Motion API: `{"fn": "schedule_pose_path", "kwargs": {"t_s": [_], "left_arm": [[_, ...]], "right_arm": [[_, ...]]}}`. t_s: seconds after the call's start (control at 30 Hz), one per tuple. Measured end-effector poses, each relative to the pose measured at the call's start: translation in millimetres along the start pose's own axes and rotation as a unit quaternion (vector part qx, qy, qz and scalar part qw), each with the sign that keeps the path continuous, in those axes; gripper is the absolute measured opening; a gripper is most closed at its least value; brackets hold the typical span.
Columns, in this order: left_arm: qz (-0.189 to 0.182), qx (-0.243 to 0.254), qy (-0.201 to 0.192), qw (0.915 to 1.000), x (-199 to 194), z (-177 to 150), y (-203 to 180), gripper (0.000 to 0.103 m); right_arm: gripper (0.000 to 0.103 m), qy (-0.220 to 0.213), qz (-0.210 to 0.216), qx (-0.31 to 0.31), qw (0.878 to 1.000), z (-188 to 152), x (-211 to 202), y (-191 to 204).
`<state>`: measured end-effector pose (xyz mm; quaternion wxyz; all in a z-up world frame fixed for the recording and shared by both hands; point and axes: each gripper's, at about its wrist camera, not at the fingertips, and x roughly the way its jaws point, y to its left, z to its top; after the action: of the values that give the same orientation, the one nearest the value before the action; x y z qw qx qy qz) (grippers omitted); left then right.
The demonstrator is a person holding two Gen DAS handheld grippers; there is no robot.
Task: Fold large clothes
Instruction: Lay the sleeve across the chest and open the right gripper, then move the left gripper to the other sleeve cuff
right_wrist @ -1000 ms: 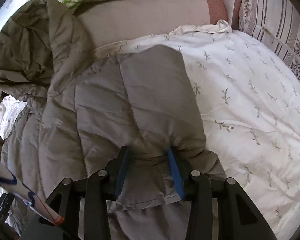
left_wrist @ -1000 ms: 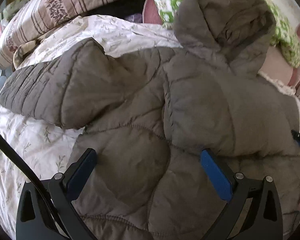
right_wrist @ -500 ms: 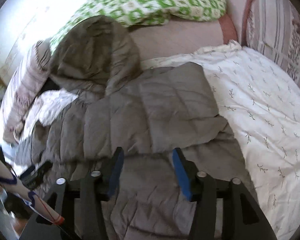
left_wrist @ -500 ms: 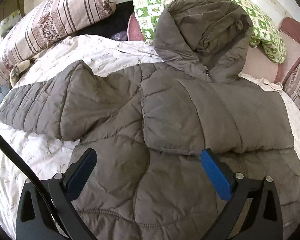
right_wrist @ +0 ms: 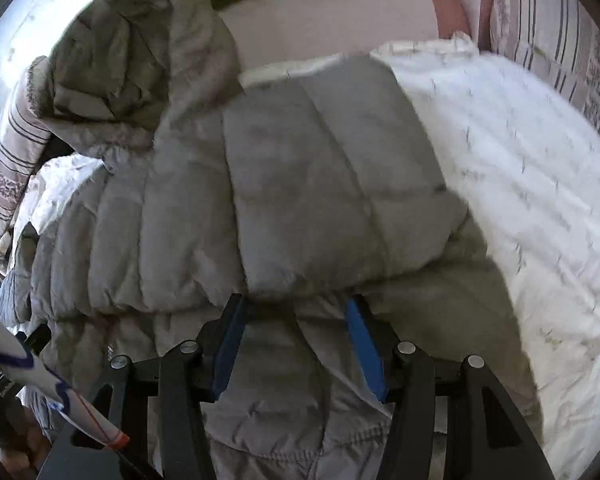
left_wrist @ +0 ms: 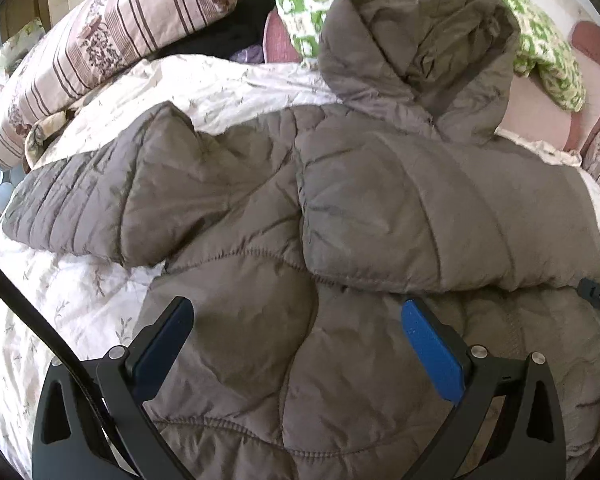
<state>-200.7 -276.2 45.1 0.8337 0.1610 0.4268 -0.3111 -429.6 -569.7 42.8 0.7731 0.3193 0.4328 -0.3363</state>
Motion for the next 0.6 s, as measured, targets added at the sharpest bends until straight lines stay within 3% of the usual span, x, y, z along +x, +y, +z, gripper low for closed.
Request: {"fn": "schedule_pose_path", "kwargs": {"t_s": [0.3, 0.47, 0.6], "left_arm": [[-0.004, -0.005, -0.028, 0.9996, -19, 2, 4, 0.103], [0.003, -0.017, -0.030, 0.9994, -22, 3, 14, 0.103], [0.012, -0.032, 0.001, 0.9994, -10, 2, 23, 0.103]], "right_arm": [[0.057, -0.063, 0.026, -0.048, 0.996, -10, -44, 32], [0.057, -0.059, 0.033, -0.093, 0.993, -22, -42, 59], [0.058, -0.030, 0.039, -0.105, 0.993, -29, -25, 71]]}}
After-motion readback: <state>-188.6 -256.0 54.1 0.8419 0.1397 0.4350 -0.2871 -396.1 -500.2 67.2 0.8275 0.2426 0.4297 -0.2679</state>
